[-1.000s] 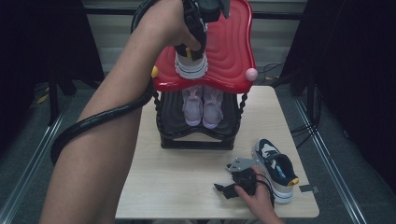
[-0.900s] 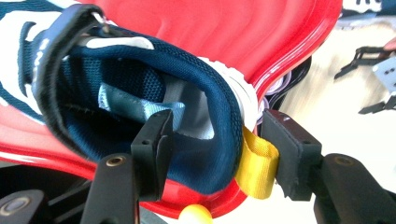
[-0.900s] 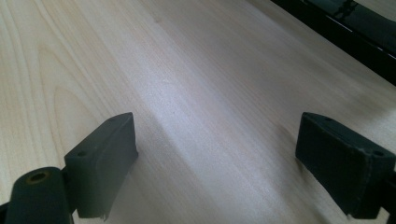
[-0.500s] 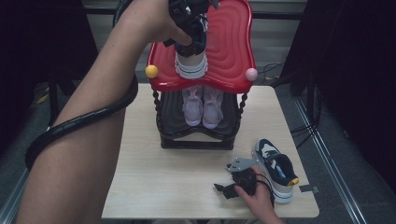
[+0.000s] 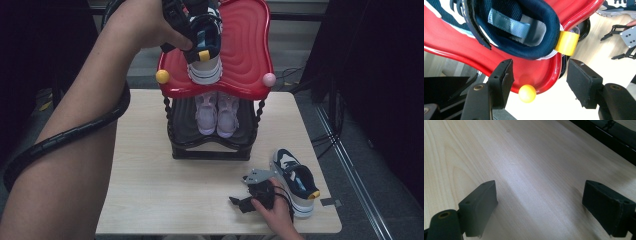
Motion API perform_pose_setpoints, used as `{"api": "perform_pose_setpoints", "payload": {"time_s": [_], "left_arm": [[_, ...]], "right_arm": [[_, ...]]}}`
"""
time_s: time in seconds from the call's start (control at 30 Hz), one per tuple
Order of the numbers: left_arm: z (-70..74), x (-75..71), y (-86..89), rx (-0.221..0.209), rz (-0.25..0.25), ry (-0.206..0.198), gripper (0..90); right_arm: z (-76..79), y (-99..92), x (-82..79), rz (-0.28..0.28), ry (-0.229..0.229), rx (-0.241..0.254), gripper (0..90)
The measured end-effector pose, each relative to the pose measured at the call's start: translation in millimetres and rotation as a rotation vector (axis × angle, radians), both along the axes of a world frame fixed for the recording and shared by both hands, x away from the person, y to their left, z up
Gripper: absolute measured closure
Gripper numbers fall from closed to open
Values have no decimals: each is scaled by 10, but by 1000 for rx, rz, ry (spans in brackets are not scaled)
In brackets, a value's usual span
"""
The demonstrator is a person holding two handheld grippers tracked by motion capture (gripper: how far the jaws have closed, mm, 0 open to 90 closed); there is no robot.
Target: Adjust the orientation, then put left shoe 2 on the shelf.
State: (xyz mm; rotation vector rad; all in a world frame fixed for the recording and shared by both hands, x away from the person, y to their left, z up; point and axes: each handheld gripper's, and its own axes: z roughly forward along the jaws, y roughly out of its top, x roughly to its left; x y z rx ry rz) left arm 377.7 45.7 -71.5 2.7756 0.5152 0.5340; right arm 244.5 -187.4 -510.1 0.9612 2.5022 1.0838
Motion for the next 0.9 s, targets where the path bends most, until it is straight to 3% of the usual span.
{"api": "perform_pose_setpoints", "payload": {"time_s": [0.5,0.9], "left_arm": [[-141,-48,298,-38,63,42,369],[-359,-60,587,-53,105,77,368]], "right_arm": [[0,0,0,0,0,0,116],[0,0,0,0,0,0,116]]}}
